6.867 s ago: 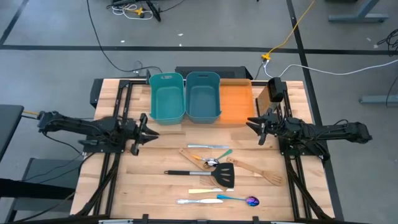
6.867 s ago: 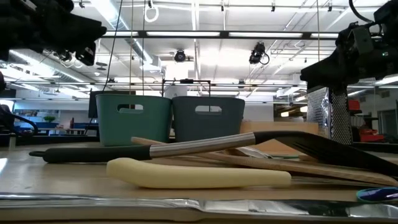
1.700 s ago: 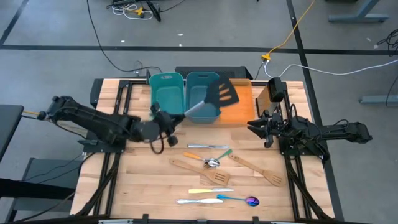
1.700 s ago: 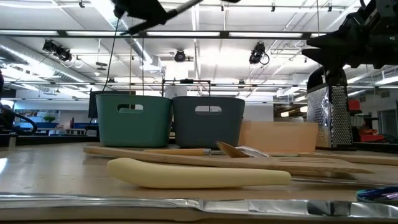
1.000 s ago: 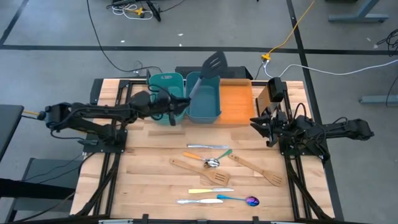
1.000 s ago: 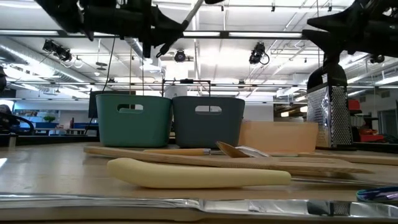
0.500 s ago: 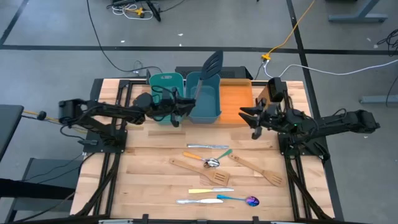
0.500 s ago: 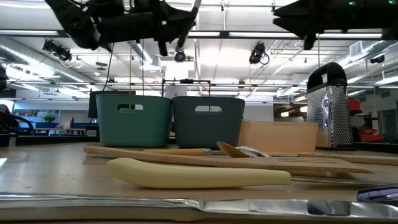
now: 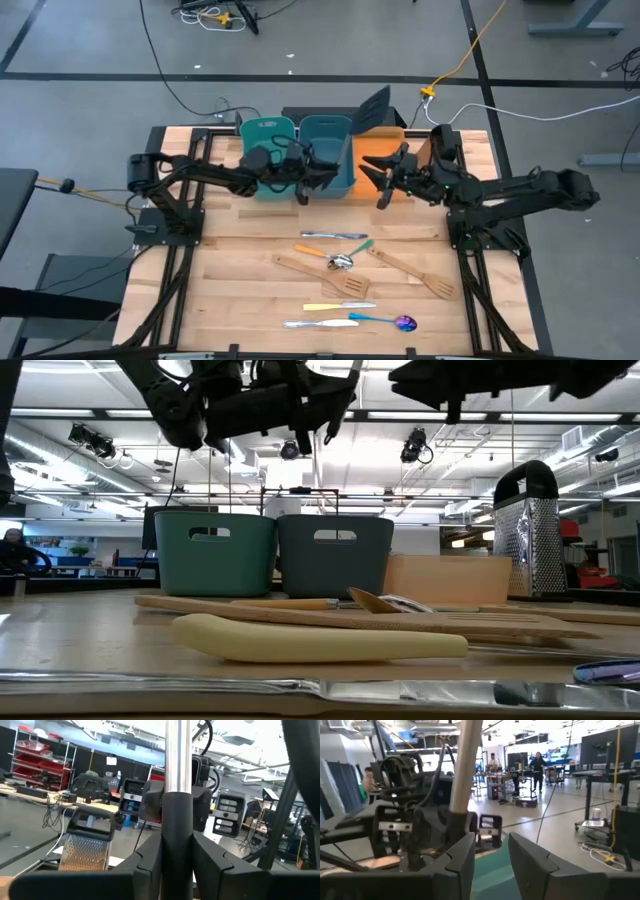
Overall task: Pick & Place Kitchen Items
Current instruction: Put the black slotted spatula into the orange bin
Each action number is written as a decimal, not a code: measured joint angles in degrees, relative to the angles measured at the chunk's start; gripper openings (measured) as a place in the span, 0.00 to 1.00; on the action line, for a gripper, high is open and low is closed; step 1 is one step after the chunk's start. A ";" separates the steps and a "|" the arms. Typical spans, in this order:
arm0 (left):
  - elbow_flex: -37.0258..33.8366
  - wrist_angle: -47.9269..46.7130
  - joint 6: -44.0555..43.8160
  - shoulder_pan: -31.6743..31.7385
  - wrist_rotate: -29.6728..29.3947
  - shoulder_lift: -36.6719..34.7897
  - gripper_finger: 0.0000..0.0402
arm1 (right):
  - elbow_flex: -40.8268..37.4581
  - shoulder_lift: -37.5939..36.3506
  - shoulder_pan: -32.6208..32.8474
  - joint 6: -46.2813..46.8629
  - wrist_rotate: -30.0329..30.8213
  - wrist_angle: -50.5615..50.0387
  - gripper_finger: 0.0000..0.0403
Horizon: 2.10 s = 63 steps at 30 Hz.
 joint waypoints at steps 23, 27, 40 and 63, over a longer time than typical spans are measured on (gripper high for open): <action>0.64 -0.34 0.14 -0.02 1.12 0.39 0.22 | 11.55 12.08 -2.74 0.30 -8.74 -0.65 0.44; 0.64 -0.49 0.10 0.09 0.89 0.39 0.22 | 11.55 11.85 -2.69 0.65 -11.89 -1.08 0.48; 0.64 -1.35 1.38 0.11 0.86 0.39 0.22 | 11.59 12.50 -2.79 1.55 -11.14 1.96 0.53; 0.64 -3.27 3.11 0.09 1.15 0.41 0.22 | 21.54 21.80 -2.96 -0.32 -11.20 -2.04 0.16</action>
